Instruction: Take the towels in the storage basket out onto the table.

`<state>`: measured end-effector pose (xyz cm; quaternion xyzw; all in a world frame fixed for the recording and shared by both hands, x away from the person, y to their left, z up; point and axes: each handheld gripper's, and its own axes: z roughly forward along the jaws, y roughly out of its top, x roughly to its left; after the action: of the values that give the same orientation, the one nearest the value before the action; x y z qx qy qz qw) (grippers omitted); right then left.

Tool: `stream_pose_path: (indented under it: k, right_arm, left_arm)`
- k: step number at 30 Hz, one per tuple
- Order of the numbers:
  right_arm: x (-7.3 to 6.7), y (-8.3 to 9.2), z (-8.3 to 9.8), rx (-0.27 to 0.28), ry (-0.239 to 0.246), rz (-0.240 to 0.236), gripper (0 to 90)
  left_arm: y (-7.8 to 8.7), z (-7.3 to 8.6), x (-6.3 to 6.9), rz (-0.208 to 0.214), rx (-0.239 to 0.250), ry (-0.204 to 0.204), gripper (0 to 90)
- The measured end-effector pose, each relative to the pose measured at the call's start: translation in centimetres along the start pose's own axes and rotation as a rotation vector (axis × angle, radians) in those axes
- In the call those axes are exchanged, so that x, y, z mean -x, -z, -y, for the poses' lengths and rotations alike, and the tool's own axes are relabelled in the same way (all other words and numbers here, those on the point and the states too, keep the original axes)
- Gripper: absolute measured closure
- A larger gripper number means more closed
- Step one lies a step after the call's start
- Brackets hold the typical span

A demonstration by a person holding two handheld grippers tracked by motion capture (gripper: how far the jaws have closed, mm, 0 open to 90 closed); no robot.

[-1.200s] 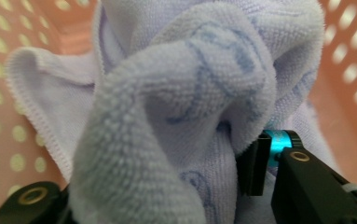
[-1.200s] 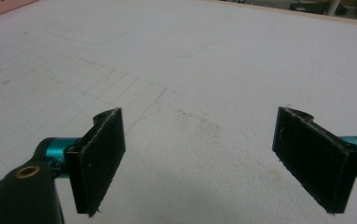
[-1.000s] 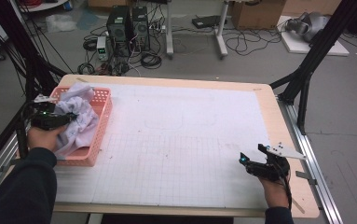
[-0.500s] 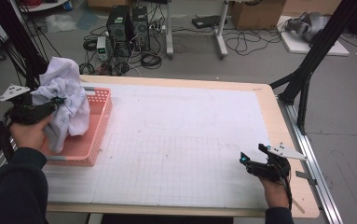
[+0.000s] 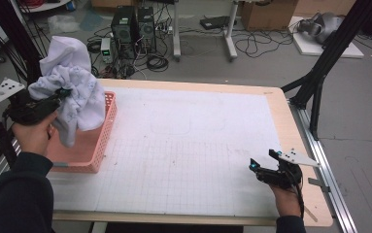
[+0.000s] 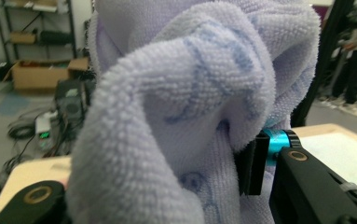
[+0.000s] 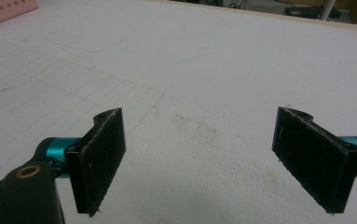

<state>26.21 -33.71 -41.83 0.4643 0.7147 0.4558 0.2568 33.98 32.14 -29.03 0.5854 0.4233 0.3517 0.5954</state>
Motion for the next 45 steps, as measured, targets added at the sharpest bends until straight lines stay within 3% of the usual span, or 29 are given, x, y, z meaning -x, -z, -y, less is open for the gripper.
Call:
stream_pose_path:
  k: [5, 11, 15, 21, 29, 38, 45]
  right_arm:
    - [0.0, -0.1, 0.0, 0.005, 0.009, -0.001, 16.0]
    - [0.0, -0.1, -0.1, 0.007, 0.014, -0.005, 16.0]
    - [-0.1, -0.1, -0.1, 0.006, 0.014, -0.008, 16.0]
    - [-0.2, -0.2, -0.1, 0.006, 0.017, -0.012, 16.0]
    - [-0.3, -0.4, -0.2, 0.005, 0.020, -0.023, 16.0]
    - [-0.3, -1.0, -0.2, -0.003, 0.039, -0.046, 16.0]
    - [-0.6, -1.7, -0.4, -0.015, 0.058, -0.062, 16.0]
  left_arm:
    - [-0.3, -1.5, 2.0, 0.046, 0.049, -0.033, 61.9]
    - [-1.1, -2.5, 4.7, 0.135, 0.102, -0.013, 62.0]
    - [-2.0, -2.6, 6.8, 0.193, 0.097, -0.024, 61.9]
    - [-3.9, -1.6, 9.9, 0.294, 0.068, -0.033, 61.6]
    - [-7.0, 1.4, 14.3, 0.413, 0.014, -0.049, 60.9]
    - [-9.7, 6.3, 17.7, 0.456, -0.066, -0.055, 60.0]
    - [-11.5, 10.7, 19.8, 0.482, -0.162, -0.015, 59.2]
